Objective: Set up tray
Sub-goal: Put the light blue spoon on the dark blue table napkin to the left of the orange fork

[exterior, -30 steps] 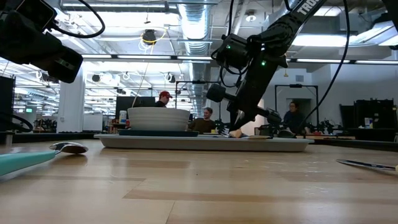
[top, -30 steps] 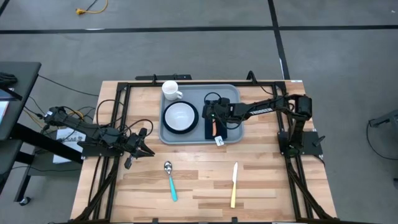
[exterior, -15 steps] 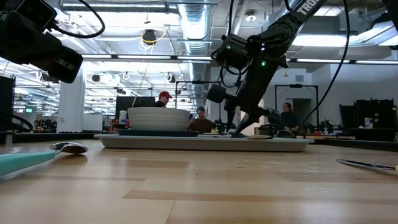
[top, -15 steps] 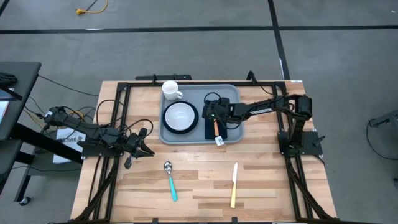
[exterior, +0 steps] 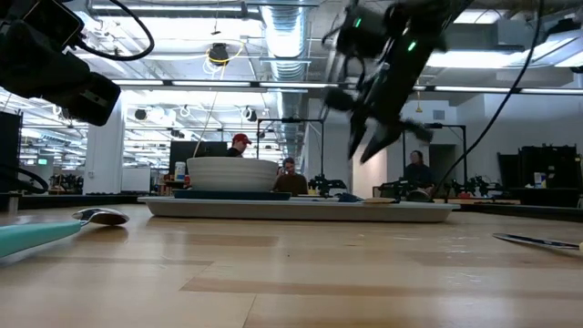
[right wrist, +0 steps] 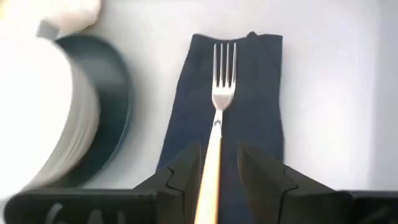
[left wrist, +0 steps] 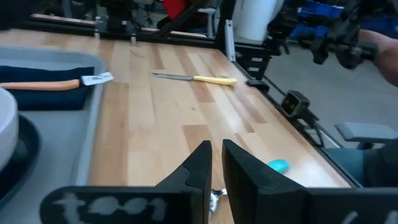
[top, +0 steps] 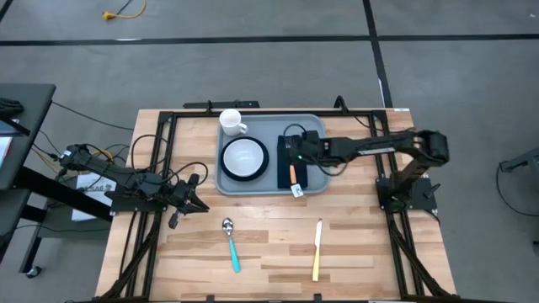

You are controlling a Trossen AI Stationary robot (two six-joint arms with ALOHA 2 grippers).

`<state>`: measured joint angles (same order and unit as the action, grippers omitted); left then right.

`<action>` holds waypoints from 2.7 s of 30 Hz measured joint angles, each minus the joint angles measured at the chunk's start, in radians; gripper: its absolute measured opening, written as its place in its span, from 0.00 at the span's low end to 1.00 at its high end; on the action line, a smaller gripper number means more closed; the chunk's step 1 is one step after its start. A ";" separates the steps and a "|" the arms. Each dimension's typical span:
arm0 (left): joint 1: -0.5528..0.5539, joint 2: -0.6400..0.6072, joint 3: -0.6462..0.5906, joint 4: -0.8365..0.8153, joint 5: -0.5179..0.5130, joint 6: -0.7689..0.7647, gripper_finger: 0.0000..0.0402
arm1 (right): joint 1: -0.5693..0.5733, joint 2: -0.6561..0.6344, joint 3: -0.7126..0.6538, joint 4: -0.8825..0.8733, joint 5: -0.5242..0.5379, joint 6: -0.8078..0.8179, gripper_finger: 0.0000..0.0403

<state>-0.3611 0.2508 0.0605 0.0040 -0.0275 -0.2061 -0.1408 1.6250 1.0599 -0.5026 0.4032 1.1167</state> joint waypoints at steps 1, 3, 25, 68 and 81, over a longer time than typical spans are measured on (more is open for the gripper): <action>0.000 0.000 0.000 0.000 0.018 -0.003 0.06 | 0.027 -0.022 0.000 -0.027 0.015 0.003 0.24; 0.000 0.000 0.000 0.000 0.070 -0.014 0.06 | 0.095 -0.061 0.000 -0.070 0.048 0.017 0.24; -0.001 0.147 0.005 0.011 0.285 -0.078 0.07 | 0.684 0.183 0.001 0.309 0.408 0.185 0.24; -0.189 1.202 0.574 -0.134 -0.034 0.640 0.35 | 0.717 0.182 0.001 0.429 0.437 -0.002 0.24; -0.133 1.202 0.573 -0.181 -0.086 0.706 0.35 | 0.717 0.182 0.001 0.429 0.436 -0.018 0.24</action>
<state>-0.4940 1.4528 0.6338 -0.1768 -0.1136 0.4999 0.5758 1.8072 1.0607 -0.0738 0.8394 1.0991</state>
